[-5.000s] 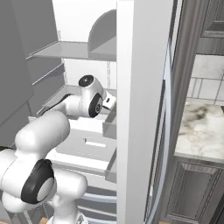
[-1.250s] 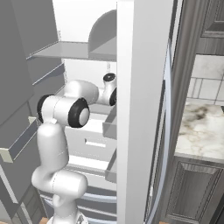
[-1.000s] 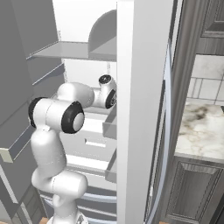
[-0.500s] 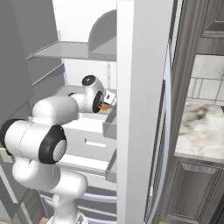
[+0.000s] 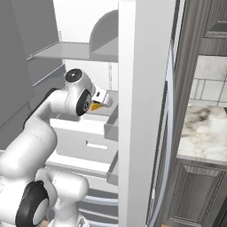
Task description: Take the cheese, steak, and bell pepper from the fridge and place them on the plate on the dining counter to create an appetizer plate.
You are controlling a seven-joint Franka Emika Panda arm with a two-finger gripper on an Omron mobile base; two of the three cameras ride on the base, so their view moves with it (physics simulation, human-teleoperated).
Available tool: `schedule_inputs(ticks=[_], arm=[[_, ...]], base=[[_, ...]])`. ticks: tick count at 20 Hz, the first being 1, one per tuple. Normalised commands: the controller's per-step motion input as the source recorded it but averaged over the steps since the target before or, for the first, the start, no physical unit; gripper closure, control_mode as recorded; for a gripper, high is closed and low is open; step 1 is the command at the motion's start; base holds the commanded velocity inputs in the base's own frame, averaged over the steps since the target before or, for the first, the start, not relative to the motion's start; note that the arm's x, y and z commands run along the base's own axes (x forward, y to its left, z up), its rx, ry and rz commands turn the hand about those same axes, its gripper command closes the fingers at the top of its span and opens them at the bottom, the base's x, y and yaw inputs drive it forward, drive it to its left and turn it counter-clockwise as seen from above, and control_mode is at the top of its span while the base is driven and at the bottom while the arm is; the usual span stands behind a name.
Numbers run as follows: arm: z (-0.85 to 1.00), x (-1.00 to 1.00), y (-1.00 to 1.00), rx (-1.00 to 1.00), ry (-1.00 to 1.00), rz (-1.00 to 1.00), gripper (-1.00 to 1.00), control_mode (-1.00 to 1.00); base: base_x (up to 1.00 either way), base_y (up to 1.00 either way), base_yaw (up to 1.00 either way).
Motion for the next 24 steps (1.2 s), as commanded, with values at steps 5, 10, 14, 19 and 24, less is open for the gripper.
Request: schedule_inputs(ticks=[5, 10, 14, 19, 24], arm=[[0.28, -1.00, 0.25, -0.02, 0.00, 0.11, 1.00, -1.00], [0.00, -0.98, 0.30, -0.06, -0.03, 0.06, 1.00, -1.00], [0.36, -0.77, 0.05, -0.01, -0.03, 0.02, 1.00, -1.00], [0.62, -0.66, -0.01, 0.00, -0.02, 0.01, 1.00, -1.00], [0.59, -0.72, -0.01, 0.00, -0.07, 0.00, 1.00, -1.00]], base=[[0.00, 0.00, 0.00], [0.00, 0.00, 0.00], [0.00, 0.00, 0.00], [0.00, 0.00, 0.00], [0.00, 0.00, 0.00]])
